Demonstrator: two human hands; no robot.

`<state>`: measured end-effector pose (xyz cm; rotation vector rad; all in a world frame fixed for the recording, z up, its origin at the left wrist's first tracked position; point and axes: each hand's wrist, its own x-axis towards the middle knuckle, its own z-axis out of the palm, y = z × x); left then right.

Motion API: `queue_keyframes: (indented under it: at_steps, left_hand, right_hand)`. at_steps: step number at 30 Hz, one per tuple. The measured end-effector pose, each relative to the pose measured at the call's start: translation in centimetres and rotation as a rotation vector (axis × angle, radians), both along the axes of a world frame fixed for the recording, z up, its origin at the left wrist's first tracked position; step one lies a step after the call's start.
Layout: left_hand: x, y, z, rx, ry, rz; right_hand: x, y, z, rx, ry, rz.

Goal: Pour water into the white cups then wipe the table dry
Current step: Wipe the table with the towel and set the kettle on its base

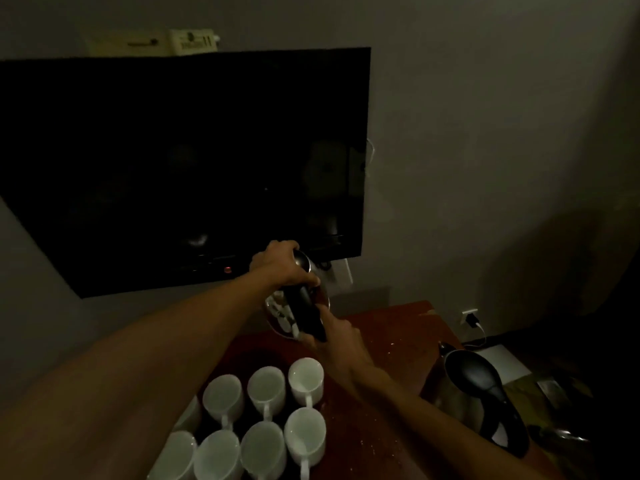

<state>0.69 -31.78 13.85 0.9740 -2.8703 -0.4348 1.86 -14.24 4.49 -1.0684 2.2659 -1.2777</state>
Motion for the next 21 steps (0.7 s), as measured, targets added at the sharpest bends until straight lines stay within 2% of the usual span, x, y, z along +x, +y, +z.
queue_keyframes:
  at_steps: [9,21]
  left_hand:
    - [12.0,-7.1,3.2,-0.020,-0.026,0.175]
    - [34.4,-14.0,-0.9,0.141,-0.031,0.624]
  right_hand:
    - [7.5,-7.7,1.6,-0.053,-0.024,0.202]
    - [23.6,-16.2,-1.7,-0.050,0.027,0.601]
